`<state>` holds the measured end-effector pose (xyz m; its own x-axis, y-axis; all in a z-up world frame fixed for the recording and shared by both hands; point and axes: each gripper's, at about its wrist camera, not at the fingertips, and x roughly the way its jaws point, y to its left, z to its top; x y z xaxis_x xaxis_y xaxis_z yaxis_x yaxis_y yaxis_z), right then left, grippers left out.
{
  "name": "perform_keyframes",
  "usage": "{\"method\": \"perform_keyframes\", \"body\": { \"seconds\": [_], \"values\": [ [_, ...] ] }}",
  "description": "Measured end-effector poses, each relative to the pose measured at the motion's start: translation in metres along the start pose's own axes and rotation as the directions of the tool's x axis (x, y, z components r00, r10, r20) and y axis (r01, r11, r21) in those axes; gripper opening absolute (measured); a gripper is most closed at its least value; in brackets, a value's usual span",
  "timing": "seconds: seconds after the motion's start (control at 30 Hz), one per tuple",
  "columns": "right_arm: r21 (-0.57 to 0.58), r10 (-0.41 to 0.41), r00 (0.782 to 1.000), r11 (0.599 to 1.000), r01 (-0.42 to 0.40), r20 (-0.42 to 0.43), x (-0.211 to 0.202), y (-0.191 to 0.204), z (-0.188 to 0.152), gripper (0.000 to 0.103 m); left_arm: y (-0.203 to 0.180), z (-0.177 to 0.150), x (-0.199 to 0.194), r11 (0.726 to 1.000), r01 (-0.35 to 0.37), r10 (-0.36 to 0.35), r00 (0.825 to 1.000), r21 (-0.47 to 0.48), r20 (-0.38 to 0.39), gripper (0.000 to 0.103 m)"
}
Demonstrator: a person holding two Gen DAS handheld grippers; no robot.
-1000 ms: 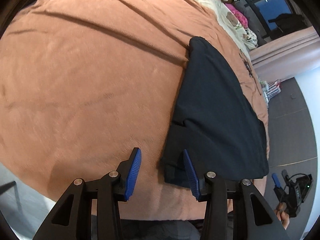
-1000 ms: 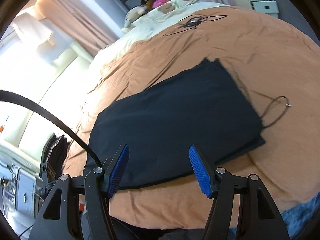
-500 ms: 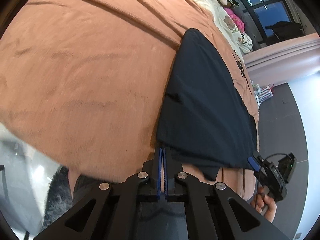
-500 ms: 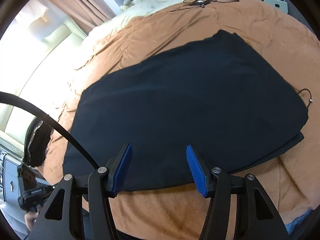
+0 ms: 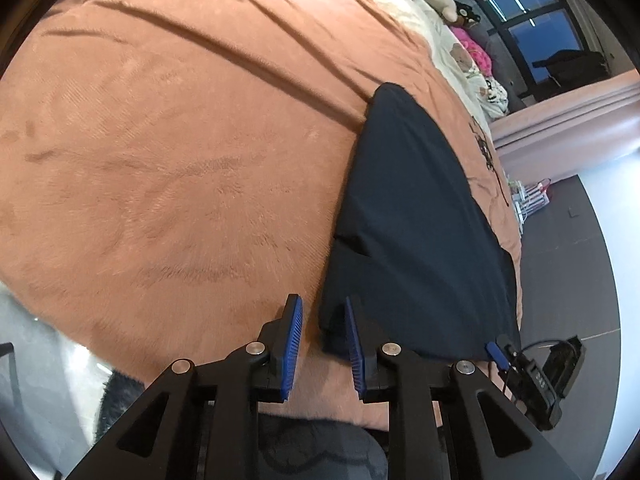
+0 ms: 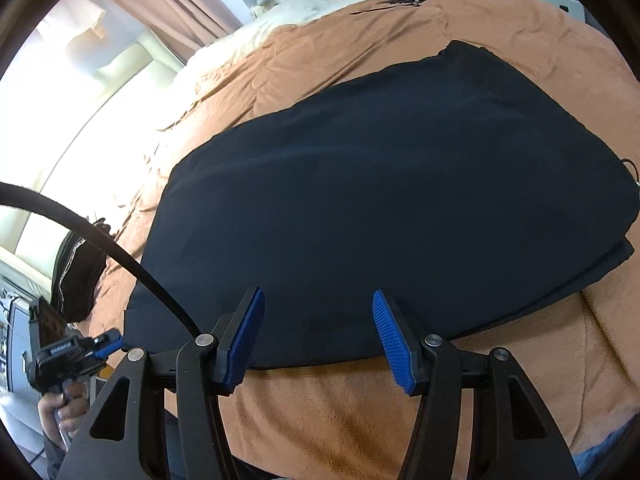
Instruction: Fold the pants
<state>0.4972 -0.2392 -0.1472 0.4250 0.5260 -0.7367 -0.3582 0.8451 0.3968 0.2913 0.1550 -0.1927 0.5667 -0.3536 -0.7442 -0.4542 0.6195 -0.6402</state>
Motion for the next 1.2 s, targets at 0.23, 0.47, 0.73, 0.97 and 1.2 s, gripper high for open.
{"method": "perform_keyframes", "body": {
  "seconds": [0.23,0.47,0.73,0.97,1.2],
  "values": [
    [-0.016,-0.077,0.996,0.997,0.076,-0.044,0.012,0.001,0.0,0.055,-0.001,-0.004,0.007,1.0,0.02,-0.02,1.0,0.016,0.006,0.003],
    [-0.059,-0.142,0.987,0.989,0.138,-0.077,0.025,0.015,0.001,0.055,0.007,-0.023,-0.005,0.999,0.044,-0.044,0.999,-0.031,-0.008,0.001],
    [-0.035,-0.106,0.992,0.994,0.104,-0.063,0.023,0.012,-0.001,0.055,0.008,-0.023,-0.011,0.999,0.041,-0.042,0.999,-0.027,-0.015,0.002],
    [-0.015,-0.079,0.996,0.997,0.079,-0.044,0.019,0.005,-0.003,0.055,0.016,-0.012,-0.002,0.994,0.08,-0.081,0.997,-0.077,-0.018,0.025],
    [-0.007,-0.063,0.997,0.998,0.063,-0.034,0.014,-0.001,-0.004,0.055,0.014,-0.006,0.013,0.987,0.125,-0.129,0.991,-0.1,-0.037,0.027]
  ]
}}
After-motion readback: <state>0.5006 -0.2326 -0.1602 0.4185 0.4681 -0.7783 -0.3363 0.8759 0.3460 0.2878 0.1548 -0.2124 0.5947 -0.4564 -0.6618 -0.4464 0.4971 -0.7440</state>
